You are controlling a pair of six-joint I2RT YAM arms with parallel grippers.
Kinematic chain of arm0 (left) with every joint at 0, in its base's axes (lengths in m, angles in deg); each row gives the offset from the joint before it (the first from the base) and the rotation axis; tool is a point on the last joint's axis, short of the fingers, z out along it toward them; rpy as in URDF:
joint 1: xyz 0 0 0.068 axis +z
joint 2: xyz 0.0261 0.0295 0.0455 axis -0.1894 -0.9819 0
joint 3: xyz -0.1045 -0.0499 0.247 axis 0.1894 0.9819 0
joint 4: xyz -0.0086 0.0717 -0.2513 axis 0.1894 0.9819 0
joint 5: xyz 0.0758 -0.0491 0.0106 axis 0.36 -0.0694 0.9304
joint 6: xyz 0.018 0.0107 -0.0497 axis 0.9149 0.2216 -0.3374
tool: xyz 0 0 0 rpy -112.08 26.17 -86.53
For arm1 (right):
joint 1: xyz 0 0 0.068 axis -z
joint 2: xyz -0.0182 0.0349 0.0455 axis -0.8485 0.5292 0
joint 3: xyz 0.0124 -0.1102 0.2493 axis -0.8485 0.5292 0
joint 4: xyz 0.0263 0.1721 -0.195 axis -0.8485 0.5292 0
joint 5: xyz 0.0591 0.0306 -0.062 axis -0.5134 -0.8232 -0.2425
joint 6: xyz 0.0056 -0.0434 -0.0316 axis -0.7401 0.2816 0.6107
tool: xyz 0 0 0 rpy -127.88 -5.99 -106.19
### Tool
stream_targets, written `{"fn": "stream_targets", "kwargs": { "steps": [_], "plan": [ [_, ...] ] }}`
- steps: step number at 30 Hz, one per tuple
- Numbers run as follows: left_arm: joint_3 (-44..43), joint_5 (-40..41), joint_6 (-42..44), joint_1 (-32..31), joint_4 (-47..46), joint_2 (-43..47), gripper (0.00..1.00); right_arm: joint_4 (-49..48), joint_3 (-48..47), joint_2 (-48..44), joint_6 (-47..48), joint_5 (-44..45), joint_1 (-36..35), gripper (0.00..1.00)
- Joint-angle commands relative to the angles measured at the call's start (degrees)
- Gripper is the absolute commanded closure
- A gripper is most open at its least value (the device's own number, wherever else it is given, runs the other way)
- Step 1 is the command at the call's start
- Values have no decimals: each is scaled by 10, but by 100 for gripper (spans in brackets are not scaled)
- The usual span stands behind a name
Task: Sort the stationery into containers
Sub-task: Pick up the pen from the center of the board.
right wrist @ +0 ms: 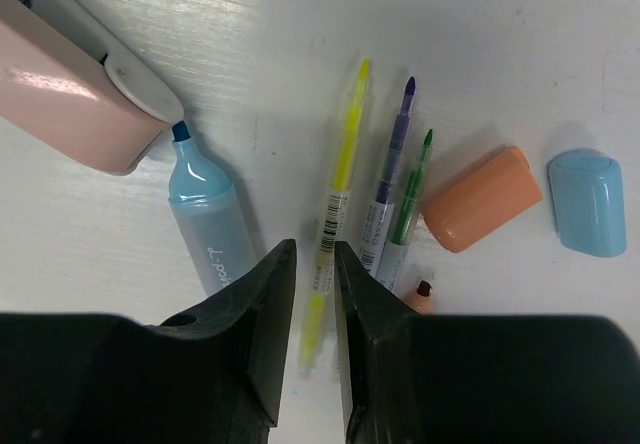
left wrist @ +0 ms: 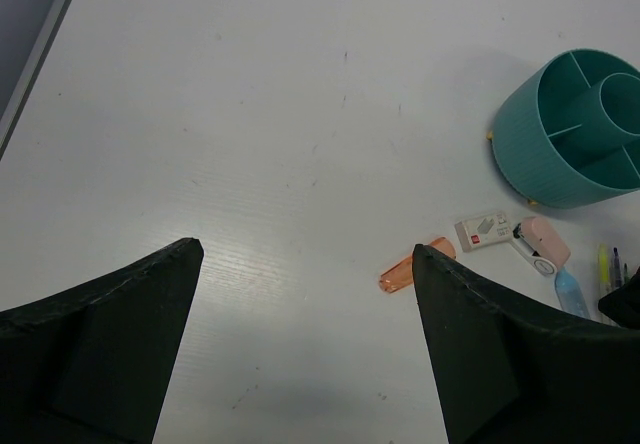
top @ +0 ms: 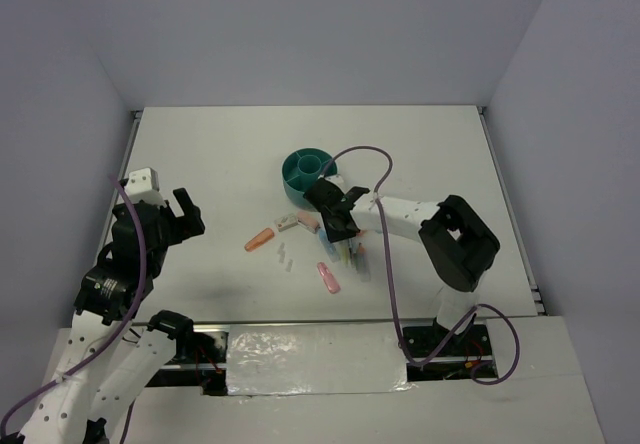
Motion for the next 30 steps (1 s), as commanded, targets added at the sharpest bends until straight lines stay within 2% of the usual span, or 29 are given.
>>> {"fn": "stream_targets", "kwargs": {
  "steps": [1,14,21,24,25,27,30],
  "plan": [
    [-4,0,-4,-5,-12,0,1,6,-11,6,-11,18,-5,70],
    [-4,1,-4,-8,-9,-6,1,-11,7,21,-13,12,2,68],
    [-18,0,-2,-9,-3,-43,1,-22,16,24,-24,4,2,73],
    [-44,-13,-12,-12,13,-71,1,-16,15,23,-31,5,1,85],
    [-54,-25,-19,-12,32,-82,1,-12,13,20,-34,8,2,100],
    [-67,-93,-41,-14,30,-111,1,1,12,-9,-43,20,2,100],
    [-48,-116,-84,-51,-2,-141,1,36,-2,-90,-50,43,1,100]
  ]
}}
